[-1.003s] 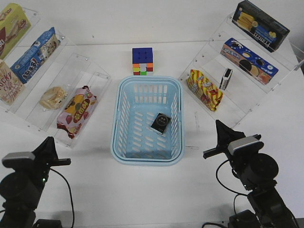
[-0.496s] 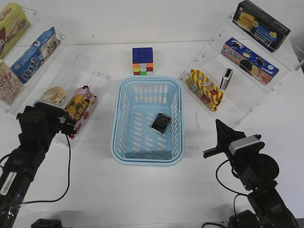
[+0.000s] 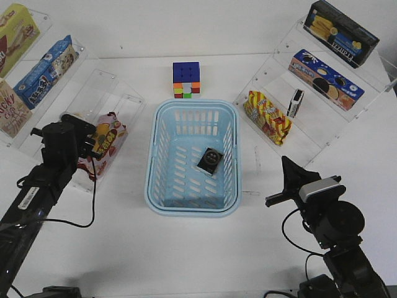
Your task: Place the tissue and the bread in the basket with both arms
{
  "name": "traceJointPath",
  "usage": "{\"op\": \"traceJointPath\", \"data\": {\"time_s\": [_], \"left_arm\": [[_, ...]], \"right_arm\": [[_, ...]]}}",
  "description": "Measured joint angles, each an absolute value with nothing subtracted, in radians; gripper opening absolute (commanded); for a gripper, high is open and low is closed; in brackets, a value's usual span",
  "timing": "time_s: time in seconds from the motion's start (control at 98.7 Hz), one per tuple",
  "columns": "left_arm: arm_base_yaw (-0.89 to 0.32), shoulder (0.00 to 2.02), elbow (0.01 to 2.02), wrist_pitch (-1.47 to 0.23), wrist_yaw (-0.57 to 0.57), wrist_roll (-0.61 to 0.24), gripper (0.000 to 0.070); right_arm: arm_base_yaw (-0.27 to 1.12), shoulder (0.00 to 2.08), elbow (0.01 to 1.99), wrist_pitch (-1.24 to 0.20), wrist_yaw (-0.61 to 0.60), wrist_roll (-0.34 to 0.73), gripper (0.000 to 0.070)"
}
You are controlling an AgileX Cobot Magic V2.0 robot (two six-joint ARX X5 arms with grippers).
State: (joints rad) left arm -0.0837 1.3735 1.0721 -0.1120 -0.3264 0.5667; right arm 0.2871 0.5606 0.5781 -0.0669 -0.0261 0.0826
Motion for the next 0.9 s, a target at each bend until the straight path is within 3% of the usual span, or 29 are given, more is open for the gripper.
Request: {"op": "traceJointPath", "data": {"time_s": [0.243, 0.334, 0.456, 0.659, 0.78, 0.831, 0.902], "left_arm": [[-0.099, 1.369, 1.157, -0.174, -0.337, 0.569, 0.0], [-0.127, 1.343, 1.236, -0.221, -0.297, 0.529, 0.0], [-0.152, 1.264, 1.34, -0.24, -0.072, 0.392, 0.0], [-0.213, 1.216, 1.369, -0.209, 0.488, 0.083, 0.0], [-0.329, 1.274, 1.359, -0.288, 0.569, 0.021, 0.0004], [-0.378, 1.298, 1.353, -0.318, 0.573, 0.008, 0.006], [-0.434, 1.324, 1.351, -0.339, 0.574, 0.004, 0.0286]], "right_arm": [[0.287, 0.561, 0.578, -0.067, -0.026, 0.083, 0.0], [0.287, 0.561, 0.578, -0.067, -0.026, 0.083, 0.0], [0.287, 0.561, 0.578, -0.067, -0.026, 0.083, 0.0], [0.287, 0.561, 0.578, -0.067, -0.026, 0.083, 0.0], [0.287, 0.561, 0.578, -0.067, -0.026, 0.083, 0.0], [0.287, 0.561, 0.578, -0.067, -0.026, 0.083, 0.0], [0.287, 0.561, 0.578, -0.067, -0.026, 0.083, 0.0]]}}
